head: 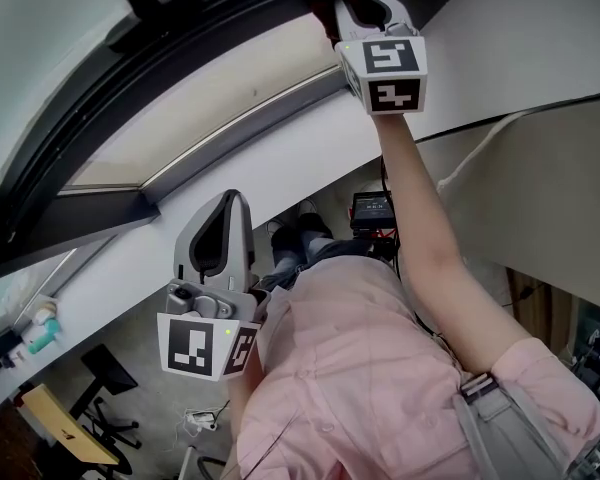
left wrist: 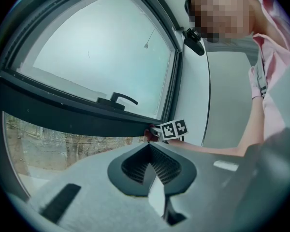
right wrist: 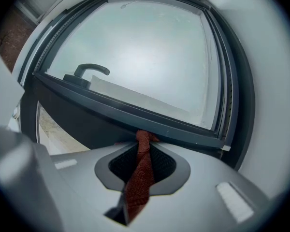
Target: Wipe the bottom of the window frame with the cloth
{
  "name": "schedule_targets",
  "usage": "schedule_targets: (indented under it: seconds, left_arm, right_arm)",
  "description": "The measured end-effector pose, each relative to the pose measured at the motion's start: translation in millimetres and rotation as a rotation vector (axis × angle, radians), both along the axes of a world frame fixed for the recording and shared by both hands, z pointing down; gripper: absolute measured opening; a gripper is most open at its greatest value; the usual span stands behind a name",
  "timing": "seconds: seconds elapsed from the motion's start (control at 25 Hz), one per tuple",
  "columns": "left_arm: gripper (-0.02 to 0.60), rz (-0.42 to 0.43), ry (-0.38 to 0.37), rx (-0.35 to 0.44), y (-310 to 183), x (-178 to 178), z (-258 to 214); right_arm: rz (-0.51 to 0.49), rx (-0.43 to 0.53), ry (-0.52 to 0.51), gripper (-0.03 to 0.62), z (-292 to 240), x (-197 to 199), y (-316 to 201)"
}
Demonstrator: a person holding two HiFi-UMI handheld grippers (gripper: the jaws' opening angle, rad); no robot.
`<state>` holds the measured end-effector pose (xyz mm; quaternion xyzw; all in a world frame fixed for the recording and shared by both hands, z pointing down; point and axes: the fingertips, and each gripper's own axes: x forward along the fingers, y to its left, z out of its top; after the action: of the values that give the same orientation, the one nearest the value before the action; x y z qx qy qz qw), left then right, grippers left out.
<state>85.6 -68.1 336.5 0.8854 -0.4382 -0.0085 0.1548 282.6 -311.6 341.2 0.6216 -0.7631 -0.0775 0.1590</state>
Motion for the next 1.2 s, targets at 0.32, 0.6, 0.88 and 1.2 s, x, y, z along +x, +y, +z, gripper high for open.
schedule_targets:
  seconds: [0.32,0.6,0.88,1.2]
  left_arm:
    - [-0.003,0.010,-0.002,0.008,-3,0,-2]
    - [-0.003,0.022,-0.001,0.012,-6,4,-3]
    - [-0.003,0.034,-0.002,0.014,-9,8,-4]
    - [-0.003,0.032,-0.003,0.013,-12,9,-4]
  right_arm:
    - [0.035,-0.003,-0.004,0.060,0,14,-5]
    - [0.058,-0.011,0.000,0.060,1,28,-9]
    - [0.050,-0.003,0.001,0.060,0,29,-7]
    - [0.092,-0.012,-0.026,0.060,1,45,-12]
